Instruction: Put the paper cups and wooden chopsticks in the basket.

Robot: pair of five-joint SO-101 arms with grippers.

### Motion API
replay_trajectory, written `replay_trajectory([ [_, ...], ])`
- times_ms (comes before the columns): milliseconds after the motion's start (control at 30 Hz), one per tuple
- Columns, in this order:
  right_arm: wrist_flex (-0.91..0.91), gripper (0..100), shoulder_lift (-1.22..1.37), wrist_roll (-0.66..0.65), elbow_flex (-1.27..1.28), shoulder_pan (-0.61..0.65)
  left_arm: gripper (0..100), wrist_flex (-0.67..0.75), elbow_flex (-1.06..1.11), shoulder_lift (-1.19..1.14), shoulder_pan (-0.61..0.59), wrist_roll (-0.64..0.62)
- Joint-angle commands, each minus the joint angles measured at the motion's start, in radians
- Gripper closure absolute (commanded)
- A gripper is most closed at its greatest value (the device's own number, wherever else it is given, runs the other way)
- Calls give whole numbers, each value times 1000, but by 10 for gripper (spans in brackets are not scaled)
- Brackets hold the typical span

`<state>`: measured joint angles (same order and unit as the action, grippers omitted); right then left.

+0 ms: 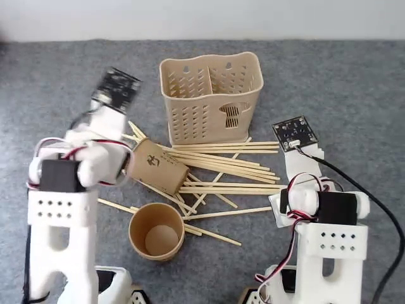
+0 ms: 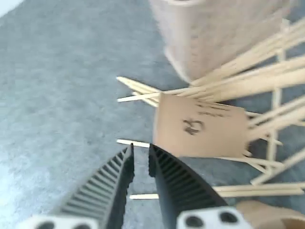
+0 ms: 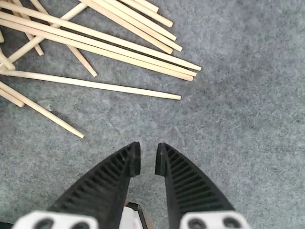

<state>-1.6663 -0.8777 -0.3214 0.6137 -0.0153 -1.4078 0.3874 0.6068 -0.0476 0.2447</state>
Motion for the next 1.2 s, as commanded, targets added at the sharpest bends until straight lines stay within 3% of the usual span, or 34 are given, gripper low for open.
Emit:
replay_trajectory([
  [0, 5, 929, -16, -3, -8, 2, 942, 107, 45, -63, -66, 38],
  [233, 5, 929, -16, -3, -6, 2, 942, 311, 131, -292, -114, 72],
  [400, 5, 929, -16, -3, -6, 5, 942, 298, 142, -354, -63, 81],
  [700, 5, 929, -16, -3, -6, 2, 945, 166, 170, -342, 130, 46],
  [1000, 15, 929, -16, -3, -6, 5, 945, -72, 168, 66, 316, 20],
  [1167, 15, 929, -16, -3, -6, 7, 944, -153, 168, 324, 465, -86],
])
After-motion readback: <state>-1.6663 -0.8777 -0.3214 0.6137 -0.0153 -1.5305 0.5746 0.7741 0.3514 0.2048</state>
